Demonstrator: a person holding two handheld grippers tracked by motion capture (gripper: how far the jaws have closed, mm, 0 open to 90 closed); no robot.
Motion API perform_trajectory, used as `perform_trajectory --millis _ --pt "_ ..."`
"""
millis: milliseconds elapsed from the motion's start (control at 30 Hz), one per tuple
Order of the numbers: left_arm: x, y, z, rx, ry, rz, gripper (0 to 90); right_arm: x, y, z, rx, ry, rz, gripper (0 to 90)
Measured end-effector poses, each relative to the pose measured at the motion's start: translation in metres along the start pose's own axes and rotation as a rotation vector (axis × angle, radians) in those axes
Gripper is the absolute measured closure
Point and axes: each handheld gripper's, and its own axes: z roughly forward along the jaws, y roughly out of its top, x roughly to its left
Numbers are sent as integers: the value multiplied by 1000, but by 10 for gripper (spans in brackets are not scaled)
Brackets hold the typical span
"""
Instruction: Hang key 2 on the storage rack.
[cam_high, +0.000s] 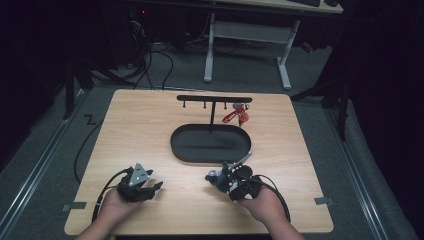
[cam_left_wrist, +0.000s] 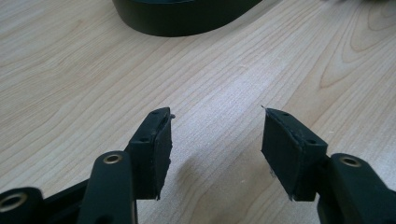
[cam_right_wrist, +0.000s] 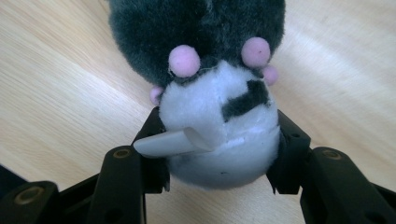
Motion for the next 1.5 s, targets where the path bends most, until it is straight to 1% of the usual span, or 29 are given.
perform_trajectory --millis 33,100,167,200,300,400,433,533,633,667,933,1033,1133,1200,1233,1267,1400,1433,1500 --pt "0 0 0 -1 0 -1 428 0 2 -5 -4 -3 -4 509" --pt "0 0 0 -4 0 -1 428 -1 5 -15 -26 -5 2 511" --pt "0 0 -1 -4 -1 0 428 -3 9 -25 -36 -10 5 511" --pt "0 0 -1 -3 -2 0 428 -3 11 -29 -38 -12 17 511" --pt "1 0 -1 -5 -2 -2 428 -7 16 -39 -50 -22 16 511" --pt "1 0 -1 -5 -3 -3 428 -9 21 -48 -54 -29 34 510" --pt "1 0 -1 -5 -3 -3 428 -11 23 -50 -61 -24 30 510" --pt "1 0 -1 -5 -3 -4 428 -12 29 -57 -60 -39 37 509" --pt "1 0 -1 -3 -4 -4 428 -15 35 -64 -69 -42 35 508" --pt "1 0 -1 -3 -4 -4 428 -15 37 -66 -68 -39 45 508" --pt "1 0 0 1 -9 -3 427 -21 53 -84 -91 -55 53 509" --pt "1 0 1 -2 -11 -1 427 -24 59 -91 -99 -70 68 509" --pt "1 0 1 -1 -12 -1 427 -29 66 -101 -105 -87 70 509" --pt "1 0 1 -1 -12 -1 427 -30 68 -103 -108 -91 77 509" --pt "1 1 1 -1 -12 -1 427 -32 69 -105 -108 -96 71 509" --pt "1 1 1 -1 -12 -1 427 -32 71 -107 -109 -99 79 509" --pt "1 0 1 1 -11 -1 427 -37 78 -115 -123 -106 84 509" --pt "1 0 1 1 -11 -1 427 -37 81 -117 -119 -111 90 509" --pt "1 0 1 1 -12 -1 427 -38 84 -120 -127 -107 93 509"
